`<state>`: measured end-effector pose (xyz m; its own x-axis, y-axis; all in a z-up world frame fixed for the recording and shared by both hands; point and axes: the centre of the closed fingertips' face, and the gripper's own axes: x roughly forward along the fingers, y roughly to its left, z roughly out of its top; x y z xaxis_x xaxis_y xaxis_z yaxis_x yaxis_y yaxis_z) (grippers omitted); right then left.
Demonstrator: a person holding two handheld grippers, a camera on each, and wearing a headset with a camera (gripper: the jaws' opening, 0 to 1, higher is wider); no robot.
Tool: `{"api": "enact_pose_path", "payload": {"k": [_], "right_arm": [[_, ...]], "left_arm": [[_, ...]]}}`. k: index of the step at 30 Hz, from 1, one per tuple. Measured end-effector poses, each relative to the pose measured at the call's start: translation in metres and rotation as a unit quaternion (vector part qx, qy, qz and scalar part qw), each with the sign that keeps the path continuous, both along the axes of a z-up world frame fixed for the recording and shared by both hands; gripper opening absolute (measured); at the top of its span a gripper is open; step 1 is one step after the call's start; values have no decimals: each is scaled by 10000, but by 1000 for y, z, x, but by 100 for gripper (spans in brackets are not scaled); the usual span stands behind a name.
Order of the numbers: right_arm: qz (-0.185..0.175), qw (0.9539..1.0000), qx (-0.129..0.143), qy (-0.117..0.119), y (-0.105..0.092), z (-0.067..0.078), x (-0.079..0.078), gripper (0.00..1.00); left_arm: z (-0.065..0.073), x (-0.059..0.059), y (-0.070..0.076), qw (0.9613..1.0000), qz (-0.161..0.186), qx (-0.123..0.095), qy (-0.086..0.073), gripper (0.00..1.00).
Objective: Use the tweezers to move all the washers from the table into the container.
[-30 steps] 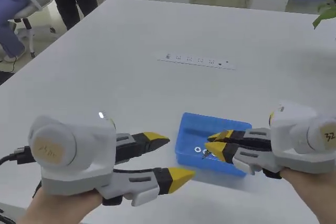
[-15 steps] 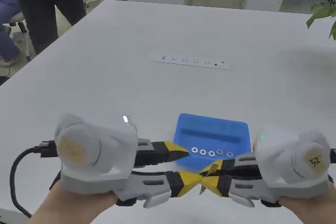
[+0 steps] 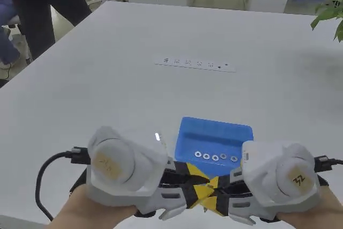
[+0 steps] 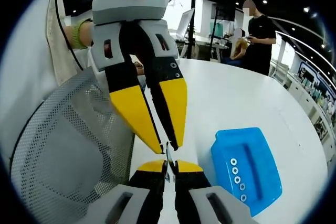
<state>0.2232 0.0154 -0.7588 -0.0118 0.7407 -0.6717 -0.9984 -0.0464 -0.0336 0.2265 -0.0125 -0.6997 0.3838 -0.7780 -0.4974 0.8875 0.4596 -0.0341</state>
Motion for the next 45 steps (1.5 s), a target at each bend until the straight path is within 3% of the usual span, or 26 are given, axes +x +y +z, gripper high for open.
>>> {"api": "enact_pose_path", "payload": {"k": [13, 16, 21, 25, 28, 29, 32, 35, 45], "right_arm": [[74, 9994, -277, -210, -13, -6, 3, 2], [98, 9991, -333, -243, -13, -8, 3, 2], [114, 9988, -404, -250, -14, -14, 4, 2], [272, 9983, -444, -273, -12, -17, -1, 1], [309, 9981, -456, -284, -7, -18, -1, 1], [313, 9981, -459, -282, -7, -18, -1, 1], [344, 9980, -447, -285, -4, -19, -1, 1], [340, 9984, -380, -249, -1, -21, -2, 2], [218, 9994, -196, -156, 10, -27, 6, 2]], "left_arm": [[-9, 2, 0, 9963, -530, 647, -184, 0], [-11, 2, -1, 9958, -593, 675, -160, 0], [-20, -1, 7, 9927, -692, 976, -156, 0], [-23, -3, 10, 9924, -722, 993, -124, 0], [-21, -1, 10, 9933, -662, 935, -123, 16], [-20, 0, 9, 9936, -656, 914, -117, 16], [-22, -3, 9, 9917, -801, 1001, -120, 0], [-29, -3, 13, 9900, -794, 1169, -13, 0], [-43, 5, 33, 9857, -731, 1511, 116, 0]]}}
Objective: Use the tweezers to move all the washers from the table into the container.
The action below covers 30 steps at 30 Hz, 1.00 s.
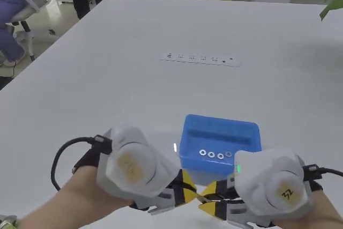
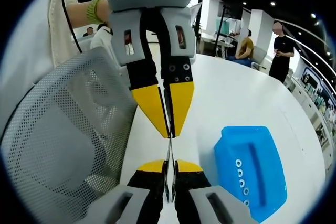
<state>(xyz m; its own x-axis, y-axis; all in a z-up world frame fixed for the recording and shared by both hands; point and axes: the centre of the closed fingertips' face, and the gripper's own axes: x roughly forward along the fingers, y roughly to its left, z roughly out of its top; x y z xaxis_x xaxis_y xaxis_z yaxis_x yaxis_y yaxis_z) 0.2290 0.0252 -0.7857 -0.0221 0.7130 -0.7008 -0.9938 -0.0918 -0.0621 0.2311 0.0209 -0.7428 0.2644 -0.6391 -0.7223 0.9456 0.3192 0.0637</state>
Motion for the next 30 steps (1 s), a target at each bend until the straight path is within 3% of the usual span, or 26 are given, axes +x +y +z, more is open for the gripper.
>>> {"api": "enact_pose_path", "payload": {"k": [4, 6, 7, 9, 14, 18, 30], "right_arm": [[-84, 10000, 16, 30, 2, -6, 3, 2], [-95, 9999, 18, 31, 3, -7, 4, 3], [-185, 9998, 28, 76, 4, -11, 6, 3], [-227, 9997, -7, 121, 4, -16, 7, 3], [-142, 9997, -207, -20, 3, -24, 7, 3], [-152, 9996, -231, -27, 3, -26, 9, 3], [-162, 9994, -310, 9, 1, -34, 5, 4]], "left_arm": [[-11, 2, 7, 9995, -57, 294, 40, 0], [-13, 2, 8, 9994, -80, 330, 35, 0], [-23, 0, 11, 9983, -165, 535, 129, 0], [-31, 1, 12, 9977, -207, 638, 119, 0], [-46, 2, 13, 9961, -238, 825, 182, 0], [-53, 3, 15, 9952, -267, 929, 157, 0], [-68, -1, 14, 9956, -158, 903, 215, 0]]}}
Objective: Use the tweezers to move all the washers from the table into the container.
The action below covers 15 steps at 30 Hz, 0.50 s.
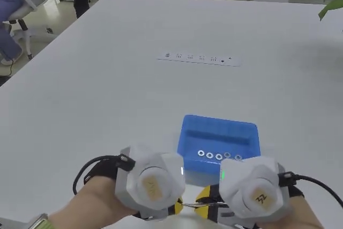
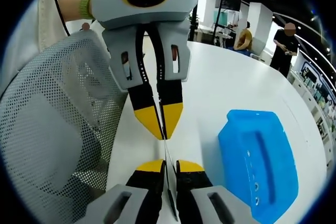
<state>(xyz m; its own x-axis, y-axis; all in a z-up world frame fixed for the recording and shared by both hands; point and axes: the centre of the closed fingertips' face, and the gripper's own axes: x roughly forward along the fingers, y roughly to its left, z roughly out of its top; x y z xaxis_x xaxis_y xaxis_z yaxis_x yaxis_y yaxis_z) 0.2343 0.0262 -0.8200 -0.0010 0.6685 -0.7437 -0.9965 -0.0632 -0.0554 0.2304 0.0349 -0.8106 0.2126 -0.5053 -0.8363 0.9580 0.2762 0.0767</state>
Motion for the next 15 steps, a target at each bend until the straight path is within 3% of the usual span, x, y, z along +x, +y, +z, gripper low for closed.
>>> {"api": "enact_pose_path", "payload": {"k": [7, 15], "right_arm": [[-55, 9999, -31, 84, -1, -3, -3, 9], [-575, 9973, 209, 395, -11, 4, -5, 16]], "left_arm": [[-6, 0, 0, 10000, 78, 42, 23, 0], [-12, 3, 2, 9997, 217, 73, 36, 0]]}}
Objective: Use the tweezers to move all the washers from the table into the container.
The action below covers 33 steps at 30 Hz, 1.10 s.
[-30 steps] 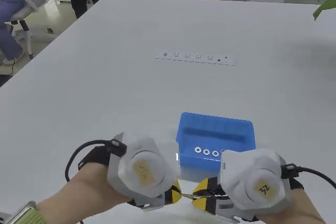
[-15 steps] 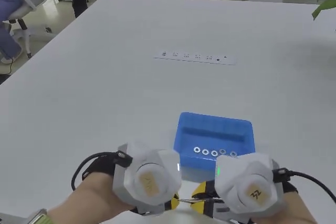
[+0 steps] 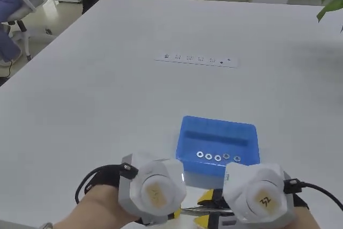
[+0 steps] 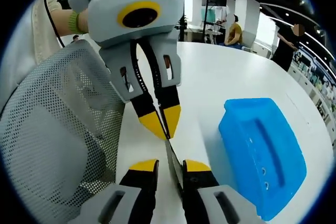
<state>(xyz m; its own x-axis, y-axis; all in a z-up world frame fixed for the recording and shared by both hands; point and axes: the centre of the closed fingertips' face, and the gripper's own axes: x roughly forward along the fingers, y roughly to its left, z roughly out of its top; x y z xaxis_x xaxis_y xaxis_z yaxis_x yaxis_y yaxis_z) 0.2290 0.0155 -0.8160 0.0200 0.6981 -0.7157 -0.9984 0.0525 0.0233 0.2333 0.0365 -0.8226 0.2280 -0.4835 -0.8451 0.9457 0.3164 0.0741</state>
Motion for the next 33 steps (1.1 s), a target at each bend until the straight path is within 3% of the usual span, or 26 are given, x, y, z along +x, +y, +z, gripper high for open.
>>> {"api": "enact_pose_path", "payload": {"k": [5, 7, 10, 11, 14, 18, 22, 25, 26, 27, 28, 30, 32, 33], "right_arm": [[-624, 9976, 288, 85, -19, 14, 8, 21], [-1006, 9936, 489, 149, -29, 23, 15, 23], [-1584, 9838, 799, 258, -45, 35, 24, 28], [-1828, 9783, 937, 276, -52, 40, 29, 30], [-2245, 9680, 1091, 244, -69, 49, 37, 35], [-2528, 9603, 1179, 108, -86, 58, 43, 38], [-2866, 9459, 1517, 95, -94, 74, 49, 43], [-3068, 9352, 1766, 48, -100, 86, 53, 47], [-3127, 9313, 1866, 23, -102, 91, 55, 50], [-3162, 9290, 1922, -12, -104, 95, 56, 51], [-3211, 9261, 1979, -59, -106, 99, 57, 53], [-3254, 9228, 2056, -141, -110, 106, 58, 56], [-3298, 9189, 2150, -249, -112, 114, 57, 59], [-3321, 9171, 2187, -291, -115, 117, 59, 60]], "left_arm": [[-1, 1, 0, 10000, 93, -31, 17, 1], [-1, 2, -1, 9998, 170, -87, 29, 8], [3, 4, -1, 9993, 318, -187, 1, 17], [6, 5, -1, 9990, 384, -233, -42, 19], [16, 9, -2, 9972, 596, -436, -128, 27], [39, 17, -4, 9893, 1069, -947, -285, 38], [63, 25, -1, 9767, 1529, -1416, -505, 48], [81, 29, 3, 9639, 1844, -1826, -601, 55], [90, 30, 5, 9563, 2017, -2017, -650, 57], [95, 31, 7, 9515, 2094, -2139, -706, 59], [103, 32, 11, 9443, 2208, -2309, -783, 62], [111, 34, 17, 9363, 2378, -2439, -850, 66], [120, 34, 25, 9298, 2482, -2527, -1004, 70], [126, 35, 29, 9243, 2566, -2593, -1120, 72]]}}
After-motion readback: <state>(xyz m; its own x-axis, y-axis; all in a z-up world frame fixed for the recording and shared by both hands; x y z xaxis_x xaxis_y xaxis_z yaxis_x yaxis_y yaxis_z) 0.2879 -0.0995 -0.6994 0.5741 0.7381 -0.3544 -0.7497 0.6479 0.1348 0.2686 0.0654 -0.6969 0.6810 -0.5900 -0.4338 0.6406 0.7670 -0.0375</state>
